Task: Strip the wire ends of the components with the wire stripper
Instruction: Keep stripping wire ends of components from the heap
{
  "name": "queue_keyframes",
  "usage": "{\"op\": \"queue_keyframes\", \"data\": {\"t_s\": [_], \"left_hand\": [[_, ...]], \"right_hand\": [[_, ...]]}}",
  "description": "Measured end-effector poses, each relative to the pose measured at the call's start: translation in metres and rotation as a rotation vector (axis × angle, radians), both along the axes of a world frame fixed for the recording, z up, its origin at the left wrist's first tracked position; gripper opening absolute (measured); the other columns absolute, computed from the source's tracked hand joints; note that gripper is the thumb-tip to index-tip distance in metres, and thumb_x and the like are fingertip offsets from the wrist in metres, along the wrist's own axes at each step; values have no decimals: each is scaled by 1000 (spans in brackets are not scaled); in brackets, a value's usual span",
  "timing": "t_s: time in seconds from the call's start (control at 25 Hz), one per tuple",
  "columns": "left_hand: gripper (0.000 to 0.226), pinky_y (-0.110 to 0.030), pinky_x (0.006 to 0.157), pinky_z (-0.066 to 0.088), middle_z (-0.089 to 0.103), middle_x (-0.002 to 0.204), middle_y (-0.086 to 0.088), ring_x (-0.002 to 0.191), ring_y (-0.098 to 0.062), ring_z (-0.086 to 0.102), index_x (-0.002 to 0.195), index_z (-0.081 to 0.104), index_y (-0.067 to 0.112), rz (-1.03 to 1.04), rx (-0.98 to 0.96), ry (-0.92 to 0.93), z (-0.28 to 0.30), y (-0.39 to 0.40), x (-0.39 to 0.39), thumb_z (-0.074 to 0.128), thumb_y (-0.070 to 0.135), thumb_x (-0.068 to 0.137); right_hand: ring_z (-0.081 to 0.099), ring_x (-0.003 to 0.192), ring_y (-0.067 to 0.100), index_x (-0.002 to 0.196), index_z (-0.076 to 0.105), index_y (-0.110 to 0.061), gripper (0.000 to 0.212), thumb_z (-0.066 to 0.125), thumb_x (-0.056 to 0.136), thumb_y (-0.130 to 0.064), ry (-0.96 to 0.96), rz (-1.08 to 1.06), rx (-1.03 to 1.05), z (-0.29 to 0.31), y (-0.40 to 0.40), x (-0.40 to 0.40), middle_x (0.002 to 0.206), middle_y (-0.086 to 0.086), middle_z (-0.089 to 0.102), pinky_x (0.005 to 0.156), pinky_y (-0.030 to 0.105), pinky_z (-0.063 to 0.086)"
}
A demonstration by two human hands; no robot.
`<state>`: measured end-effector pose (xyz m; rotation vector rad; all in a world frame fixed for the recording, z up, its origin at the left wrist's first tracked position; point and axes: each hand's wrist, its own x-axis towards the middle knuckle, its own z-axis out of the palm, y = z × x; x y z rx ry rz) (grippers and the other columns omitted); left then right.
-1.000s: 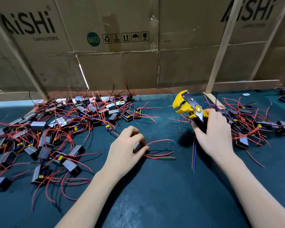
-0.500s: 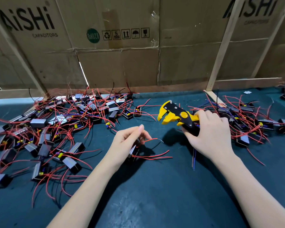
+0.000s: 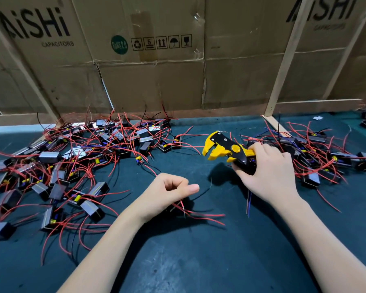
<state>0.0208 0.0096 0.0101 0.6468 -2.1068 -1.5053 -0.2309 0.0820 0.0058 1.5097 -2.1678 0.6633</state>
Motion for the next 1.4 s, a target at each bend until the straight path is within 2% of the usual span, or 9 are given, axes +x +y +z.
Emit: {"op": "queue_keyframes", "data": {"t_s": [0.16, 0.28, 0.36, 0.48, 0.72, 0.88, 1.04, 1.24, 1.4], "left_hand": [[60, -23, 52, 20, 21, 62, -4, 57, -13, 20, 58, 28, 13, 161, -1, 56, 0, -1, -3, 65, 53, 84], [64, -25, 51, 24, 20, 61, -14, 55, -16, 23, 57, 28, 9, 117, -99, -52, 1, -4, 1, 62, 54, 88], [64, -26, 50, 24, 20, 57, -9, 53, -17, 21, 55, 27, 12, 77, -115, -95, 3, -2, 1, 58, 58, 86], [53, -19, 52, 21, 20, 60, 4, 57, -14, 19, 58, 26, 18, 15, 12, 30, 9, 0, 0, 53, 53, 87], [46, -23, 57, 22, 23, 63, -1, 63, -16, 21, 58, 33, 22, 119, -9, 115, 12, 0, 0, 60, 47, 86], [42, -16, 52, 26, 33, 56, 8, 55, -10, 26, 55, 42, 25, 222, 36, 197, 10, -1, -5, 61, 35, 92], [34, -16, 48, 26, 51, 53, 1, 53, -15, 30, 59, 54, 21, 298, 94, 226, 11, -1, -5, 65, 43, 82], [31, -11, 48, 26, 33, 57, 11, 52, -8, 27, 66, 63, 21, 295, 156, 296, 15, -1, -3, 55, 41, 88], [33, -17, 57, 27, 33, 69, -6, 61, -12, 29, 69, 63, 23, 327, 61, 336, 18, -2, -2, 51, 35, 98]], "right_hand": [[58, 91, 30, 98, 57, -13, 52, 65, 77, -59, 8, -3, 13, -1, -1, 1, 91, 3, 62, 77, 40, 34], [58, 91, 30, 99, 58, -13, 51, 64, 77, -58, 12, 5, 23, 0, 0, 1, 92, 3, 62, 77, 40, 35], [58, 93, 30, 100, 58, -13, 52, 63, 76, -59, 12, 10, 42, 0, 0, 1, 93, 3, 62, 77, 40, 35], [58, 92, 30, 99, 58, -14, 52, 63, 76, -60, 18, 14, 49, -1, 0, 2, 93, 3, 62, 77, 39, 34], [56, 89, 32, 97, 59, -11, 52, 67, 74, -58, 32, -8, -10, -2, -1, 4, 90, 5, 62, 77, 40, 33], [55, 88, 32, 97, 60, -11, 53, 74, 71, -55, 34, -8, -62, -1, -2, 12, 89, 6, 61, 76, 39, 30], [55, 88, 30, 104, 60, -15, 52, 75, 71, -53, -25, 2, -81, -5, -2, 23, 90, 3, 61, 76, 38, 29], [56, 88, 31, 102, 60, -17, 48, 75, 72, -51, -102, -14, -108, -6, -3, 28, 88, 1, 61, 76, 38, 30], [57, 90, 31, 106, 59, -17, 51, 75, 73, -53, -131, -75, -102, -5, -3, 26, 91, 1, 62, 78, 40, 33]]}}
